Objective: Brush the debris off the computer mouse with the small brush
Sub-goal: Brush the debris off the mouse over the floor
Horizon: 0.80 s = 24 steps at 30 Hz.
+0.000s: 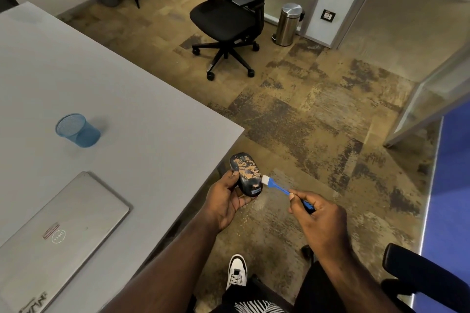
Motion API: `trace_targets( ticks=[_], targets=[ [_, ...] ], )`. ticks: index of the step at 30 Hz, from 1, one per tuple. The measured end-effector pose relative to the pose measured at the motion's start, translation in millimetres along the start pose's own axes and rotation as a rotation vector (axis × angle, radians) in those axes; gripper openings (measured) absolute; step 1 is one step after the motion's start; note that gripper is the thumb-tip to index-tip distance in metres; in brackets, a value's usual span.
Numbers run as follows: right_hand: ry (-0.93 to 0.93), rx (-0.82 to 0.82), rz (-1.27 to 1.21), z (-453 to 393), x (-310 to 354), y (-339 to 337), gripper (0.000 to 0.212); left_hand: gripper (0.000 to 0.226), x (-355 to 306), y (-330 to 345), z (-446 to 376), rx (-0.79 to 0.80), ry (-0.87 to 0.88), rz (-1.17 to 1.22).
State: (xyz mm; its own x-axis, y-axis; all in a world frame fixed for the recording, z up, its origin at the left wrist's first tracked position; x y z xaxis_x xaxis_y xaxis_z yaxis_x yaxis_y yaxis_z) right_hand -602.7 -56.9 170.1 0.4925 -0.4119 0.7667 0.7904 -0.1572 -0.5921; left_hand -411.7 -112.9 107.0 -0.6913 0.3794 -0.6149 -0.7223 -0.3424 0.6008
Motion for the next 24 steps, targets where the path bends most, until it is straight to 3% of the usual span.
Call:
trace_targets(
  ticks=[4,13,24],
  targets=[
    [-0.05,0.106,0.009,6.9,1.9,6.7,0.018,0.03,2.7,1.2,1.3,0.034,0.015,-0.012],
    [0.008,-0.027,0.042,-2.4,-5.1,-2.9,0.019,0.036,1.7,-0.9,-2.8,0.02,-0.005,0.027],
    [-0.023,0.019,0.061,-3.6,0.2,-0.5,0.019,0.038,0.4,5.8,-5.8,0.056,-0.017,0.032]
  ],
)
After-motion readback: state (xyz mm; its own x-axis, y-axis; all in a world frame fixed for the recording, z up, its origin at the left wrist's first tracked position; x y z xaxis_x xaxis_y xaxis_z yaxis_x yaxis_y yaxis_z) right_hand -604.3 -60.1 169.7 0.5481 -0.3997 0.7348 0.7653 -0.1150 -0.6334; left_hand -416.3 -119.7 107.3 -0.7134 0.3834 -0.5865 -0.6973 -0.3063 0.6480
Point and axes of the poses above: each hand's wrist, its own z-axis away from the middle knuckle, its own y-axis out of the palm, x = y × z, the point moved 1 cm from there along -z, towards the middle knuckle, and after that the axes turned 14 degrees about y, right-handed, at the moved point
